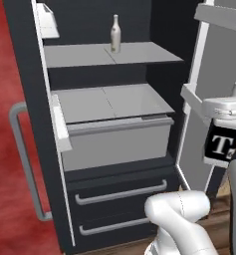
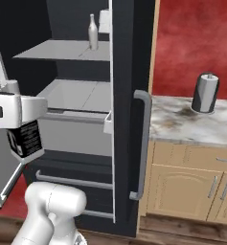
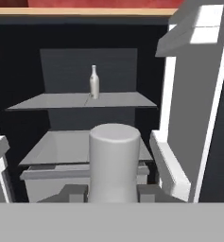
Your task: Place the liquors on the top shelf of the fridge to keep them out of children's reach, and place the lime on lower shelves for easy access.
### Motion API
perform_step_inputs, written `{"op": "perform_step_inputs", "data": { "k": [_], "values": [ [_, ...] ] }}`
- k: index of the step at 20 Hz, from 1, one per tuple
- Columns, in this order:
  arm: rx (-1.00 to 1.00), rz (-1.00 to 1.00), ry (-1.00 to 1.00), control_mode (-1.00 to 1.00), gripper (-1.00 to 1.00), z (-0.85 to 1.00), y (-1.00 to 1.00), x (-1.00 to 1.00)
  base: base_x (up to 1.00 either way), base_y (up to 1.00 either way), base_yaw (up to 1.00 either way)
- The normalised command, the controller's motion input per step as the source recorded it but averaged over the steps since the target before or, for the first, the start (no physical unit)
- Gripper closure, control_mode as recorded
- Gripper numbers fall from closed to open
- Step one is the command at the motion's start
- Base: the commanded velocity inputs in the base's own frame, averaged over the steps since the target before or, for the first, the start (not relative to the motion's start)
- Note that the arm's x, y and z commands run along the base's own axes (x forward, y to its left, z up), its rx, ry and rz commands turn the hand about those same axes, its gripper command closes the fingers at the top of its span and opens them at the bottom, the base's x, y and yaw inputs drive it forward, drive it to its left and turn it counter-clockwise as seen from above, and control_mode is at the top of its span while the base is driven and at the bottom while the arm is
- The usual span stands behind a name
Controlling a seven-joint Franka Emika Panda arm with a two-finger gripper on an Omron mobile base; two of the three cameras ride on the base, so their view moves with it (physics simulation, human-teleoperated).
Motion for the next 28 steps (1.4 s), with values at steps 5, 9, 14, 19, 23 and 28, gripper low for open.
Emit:
{"op": "perform_step_inputs", "data": {
  "k": [5,9,14,19,23,28],
  "values": [
    [0.0,0.0,0.0,1.0,1.0,0.0,0.0,0.0,0.63,0.3,0.0],
    [0.0,0.0,0.0,1.0,1.0,0.0,0.0,0.0,0.58,0.36,0.0],
    [0.0,0.0,0.0,1.0,1.0,0.0,0.0,0.0,0.48,0.39,0.0],
    [0.0,0.0,0.0,1.0,1.0,0.0,0.0,0.0,0.41,0.37,0.0],
    [-0.01,0.0,0.02,-1.0,1.0,0.0,0.03,0.08,0.29,0.18,0.0],
    [-0.03,0.01,0.05,-1.0,1.0,0.0,0.04,0.31,0.0,0.0,0.0]
  ]
}}
